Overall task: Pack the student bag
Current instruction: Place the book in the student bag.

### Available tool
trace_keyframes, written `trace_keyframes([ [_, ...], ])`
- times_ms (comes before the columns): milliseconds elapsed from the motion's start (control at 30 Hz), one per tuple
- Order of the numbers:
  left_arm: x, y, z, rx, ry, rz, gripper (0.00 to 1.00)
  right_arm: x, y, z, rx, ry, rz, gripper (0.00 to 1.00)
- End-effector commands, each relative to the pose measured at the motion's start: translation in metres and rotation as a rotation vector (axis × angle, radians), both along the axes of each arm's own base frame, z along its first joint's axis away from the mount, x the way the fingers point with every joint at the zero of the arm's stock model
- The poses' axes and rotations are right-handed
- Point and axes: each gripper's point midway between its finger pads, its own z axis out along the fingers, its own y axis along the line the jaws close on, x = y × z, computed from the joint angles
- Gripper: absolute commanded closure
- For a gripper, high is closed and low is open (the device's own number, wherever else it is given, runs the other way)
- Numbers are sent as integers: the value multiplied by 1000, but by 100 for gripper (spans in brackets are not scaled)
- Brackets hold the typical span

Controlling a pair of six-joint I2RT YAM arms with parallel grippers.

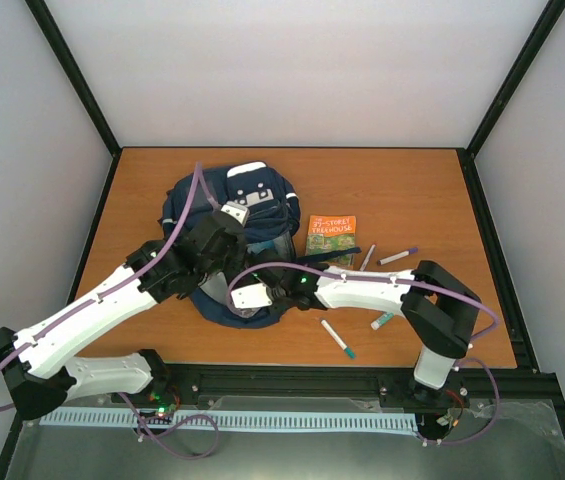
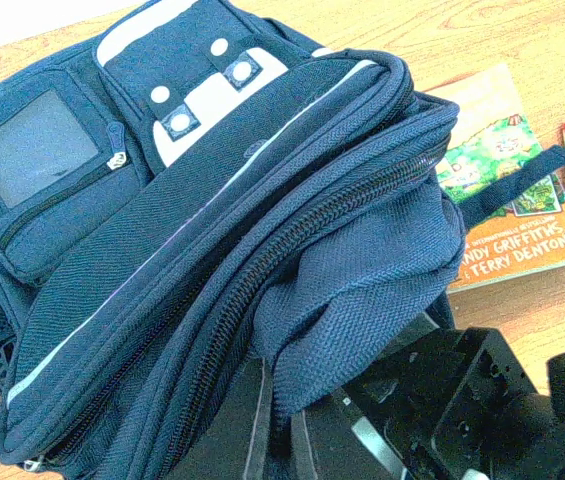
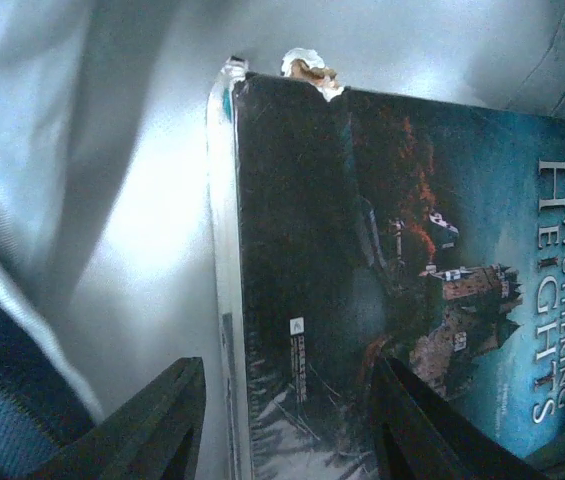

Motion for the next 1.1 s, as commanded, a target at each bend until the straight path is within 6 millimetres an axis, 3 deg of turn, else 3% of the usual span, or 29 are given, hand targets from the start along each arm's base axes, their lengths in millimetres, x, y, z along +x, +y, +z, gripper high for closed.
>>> trace_keyframes([
  [0,6,-4,38,-118,-89,19,99,3,12,2,12,-20,24,51],
  [300,7,-5,36,-102,-84,12,99,13,21,-14,18,-32,-15,46],
  [700,5,-8,33,-109,-70,0,99,59,39,7,135,-168,-120,60],
  [1067,-1,-8,35,-107,-47,-26,99,107,50,2,173,-221,-213,71],
])
